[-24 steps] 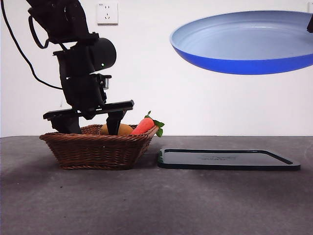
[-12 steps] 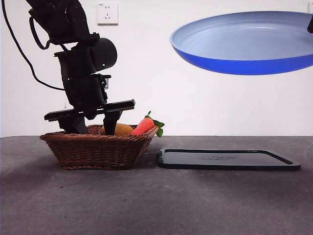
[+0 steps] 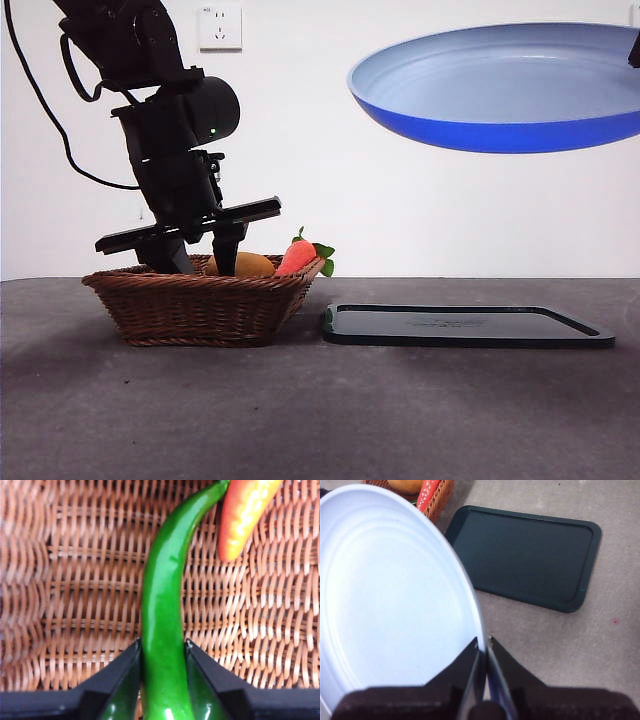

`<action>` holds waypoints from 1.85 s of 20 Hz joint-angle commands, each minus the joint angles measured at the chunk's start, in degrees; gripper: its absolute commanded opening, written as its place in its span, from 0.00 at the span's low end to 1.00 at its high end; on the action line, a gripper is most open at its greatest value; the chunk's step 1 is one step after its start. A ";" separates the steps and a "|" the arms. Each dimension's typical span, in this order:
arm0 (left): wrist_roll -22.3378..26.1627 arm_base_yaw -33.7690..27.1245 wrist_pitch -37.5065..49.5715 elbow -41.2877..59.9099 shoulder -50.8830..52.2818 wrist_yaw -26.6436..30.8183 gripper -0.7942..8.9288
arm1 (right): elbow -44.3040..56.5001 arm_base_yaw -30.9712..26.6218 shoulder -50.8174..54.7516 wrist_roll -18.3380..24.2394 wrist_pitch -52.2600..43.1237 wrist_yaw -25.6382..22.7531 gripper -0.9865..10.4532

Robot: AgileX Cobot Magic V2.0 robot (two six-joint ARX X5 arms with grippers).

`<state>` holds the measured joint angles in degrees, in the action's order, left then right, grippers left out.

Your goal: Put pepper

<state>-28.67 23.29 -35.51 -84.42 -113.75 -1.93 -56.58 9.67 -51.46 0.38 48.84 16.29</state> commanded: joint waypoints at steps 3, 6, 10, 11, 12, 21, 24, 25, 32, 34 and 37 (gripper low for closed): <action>-0.74 0.24 0.26 -1.25 1.05 0.04 0.15 | -1.25 0.13 -0.28 0.15 -0.77 0.15 0.09; -0.74 -0.04 0.33 -1.25 3.19 0.00 0.15 | -1.22 0.13 -0.28 0.13 -0.77 0.13 0.09; 0.33 -0.02 -0.61 -1.25 8.11 -3.13 0.15 | -1.22 0.13 -1.49 -0.74 -1.25 0.07 0.09; 0.46 -0.02 -0.61 -1.25 9.68 -5.07 0.15 | -1.22 0.13 -2.54 -1.29 -1.60 0.09 0.09; 1.09 0.09 -0.57 -1.25 11.39 -7.63 0.15 | -1.22 0.13 -3.98 -2.23 -2.03 0.09 0.09; 12.15 9.18 -5.11 -1.22 20.81 -15.17 0.15 | -1.22 0.22 -24.63 -13.64 -12.44 5.99 0.09; 15.87 14.25 -6.47 -1.11 18.16 -8.11 0.15 | -1.22 1.53 -27.58 -16.35 -14.34 6.91 0.09; 16.70 14.97 -6.12 -1.11 17.09 -7.28 0.15 | -1.22 1.90 -27.98 -16.76 -14.78 7.78 0.09; 16.90 19.12 -3.96 -1.11 8.33 -7.04 0.15 | -1.22 3.28 -28.04 -17.49 -13.84 7.80 0.09; 16.90 19.17 -3.85 -1.11 7.98 -6.95 0.16 | -1.22 3.28 -28.04 -17.44 -13.68 7.80 0.09; 16.90 19.52 -3.19 -1.11 8.02 -6.32 0.28 | -1.22 3.26 -28.04 -17.25 -13.64 7.80 0.09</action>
<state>-12.43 42.19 -39.09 -84.75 -104.44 -8.25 -56.58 12.69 -79.00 -16.53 36.14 23.05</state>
